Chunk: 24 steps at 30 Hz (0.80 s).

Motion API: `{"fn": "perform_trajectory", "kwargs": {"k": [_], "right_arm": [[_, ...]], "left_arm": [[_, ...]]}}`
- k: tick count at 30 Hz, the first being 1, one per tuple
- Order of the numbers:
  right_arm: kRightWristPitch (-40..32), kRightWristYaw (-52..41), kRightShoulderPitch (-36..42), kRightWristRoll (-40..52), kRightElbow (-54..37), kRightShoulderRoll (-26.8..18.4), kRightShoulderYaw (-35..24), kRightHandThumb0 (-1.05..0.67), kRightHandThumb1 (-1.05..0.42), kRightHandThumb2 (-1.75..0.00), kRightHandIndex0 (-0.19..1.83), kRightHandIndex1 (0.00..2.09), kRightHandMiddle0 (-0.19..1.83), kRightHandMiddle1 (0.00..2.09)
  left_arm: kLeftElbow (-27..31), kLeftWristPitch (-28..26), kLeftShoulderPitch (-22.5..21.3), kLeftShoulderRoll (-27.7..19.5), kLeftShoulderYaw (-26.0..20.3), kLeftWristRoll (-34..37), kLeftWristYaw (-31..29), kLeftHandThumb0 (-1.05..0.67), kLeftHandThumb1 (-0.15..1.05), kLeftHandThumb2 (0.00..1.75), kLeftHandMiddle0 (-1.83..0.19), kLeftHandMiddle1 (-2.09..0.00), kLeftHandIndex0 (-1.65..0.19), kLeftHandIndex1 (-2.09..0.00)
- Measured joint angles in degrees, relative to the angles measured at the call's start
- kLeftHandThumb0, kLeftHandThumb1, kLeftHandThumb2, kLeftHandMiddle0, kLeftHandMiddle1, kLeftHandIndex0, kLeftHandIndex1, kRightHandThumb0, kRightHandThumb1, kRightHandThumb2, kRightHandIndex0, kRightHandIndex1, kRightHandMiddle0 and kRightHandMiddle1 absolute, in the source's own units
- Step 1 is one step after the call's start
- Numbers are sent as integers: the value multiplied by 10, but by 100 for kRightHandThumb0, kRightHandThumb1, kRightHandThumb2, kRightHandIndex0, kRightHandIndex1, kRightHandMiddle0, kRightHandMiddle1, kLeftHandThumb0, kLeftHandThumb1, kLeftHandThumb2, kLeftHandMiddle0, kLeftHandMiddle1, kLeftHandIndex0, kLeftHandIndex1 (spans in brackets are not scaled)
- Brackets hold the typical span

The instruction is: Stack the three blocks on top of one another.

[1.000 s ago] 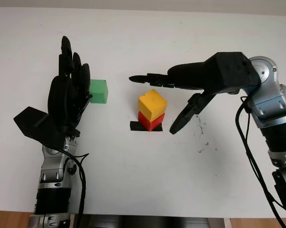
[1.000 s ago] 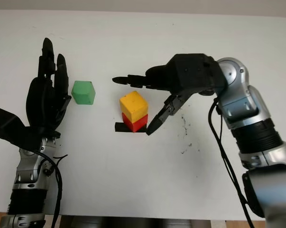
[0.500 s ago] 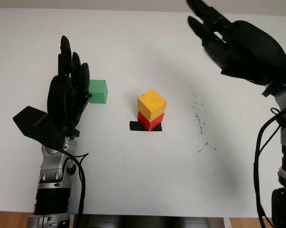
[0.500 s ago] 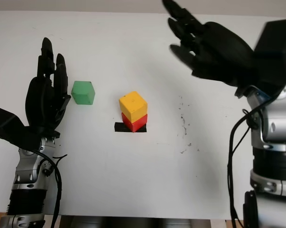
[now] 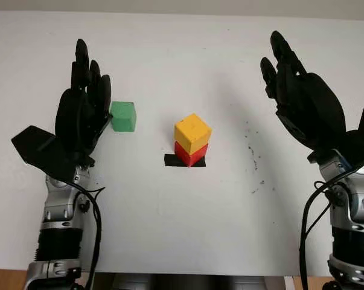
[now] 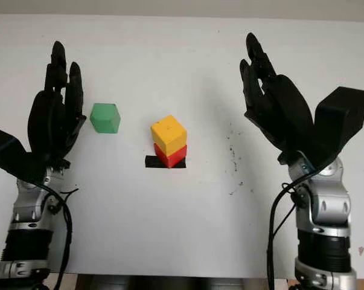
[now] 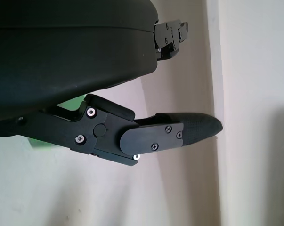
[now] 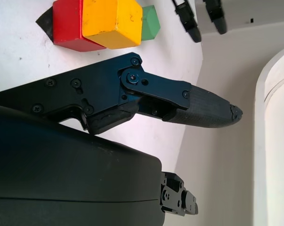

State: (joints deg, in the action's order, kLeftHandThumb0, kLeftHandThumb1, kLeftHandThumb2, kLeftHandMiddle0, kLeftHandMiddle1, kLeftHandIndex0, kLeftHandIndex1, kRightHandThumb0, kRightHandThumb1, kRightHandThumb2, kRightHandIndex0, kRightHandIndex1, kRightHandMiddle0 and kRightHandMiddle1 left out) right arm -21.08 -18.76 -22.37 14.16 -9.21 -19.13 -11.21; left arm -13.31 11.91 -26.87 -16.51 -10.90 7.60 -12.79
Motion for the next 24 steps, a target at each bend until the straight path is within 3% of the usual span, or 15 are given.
{"fn": "perform_trajectory", "kwargs": {"k": [5, 11, 15, 19, 24], "right_arm": [[-8, 30, 17, -4, -9, 15, 12, -78, -105, -81, -19, 0, -19, 0], [-8, 45, 22, -2, -9, 34, 18, -78, -105, -80, -19, 0, -19, 0], [1, 65, 21, -4, -9, 45, 16, -79, -105, -78, -19, 0, -19, 0], [3, 79, 20, -3, -9, 47, 13, -79, -105, -77, -19, 0, -19, 0], [8, 84, 20, -3, -9, 47, 9, -79, -105, -77, -19, 0, -19, 0]], "left_arm": [[-32, 26, -45, -96, 18, -106, -5, -67, 105, 33, -21, -7, -10, -11], [-76, 48, -94, -180, 48, -187, -23, -71, 105, 15, -13, -4, -21, -10], [-109, 60, -136, -246, 103, -293, -33, -75, 98, 5, -5, -3, -30, -8], [-131, 62, -179, -278, 142, -338, -69, -79, 91, 3, 0, -3, -28, -6], [-162, 76, -220, -285, 187, -371, -99, -81, 90, 4, 1, -5, -31, -7]]}}
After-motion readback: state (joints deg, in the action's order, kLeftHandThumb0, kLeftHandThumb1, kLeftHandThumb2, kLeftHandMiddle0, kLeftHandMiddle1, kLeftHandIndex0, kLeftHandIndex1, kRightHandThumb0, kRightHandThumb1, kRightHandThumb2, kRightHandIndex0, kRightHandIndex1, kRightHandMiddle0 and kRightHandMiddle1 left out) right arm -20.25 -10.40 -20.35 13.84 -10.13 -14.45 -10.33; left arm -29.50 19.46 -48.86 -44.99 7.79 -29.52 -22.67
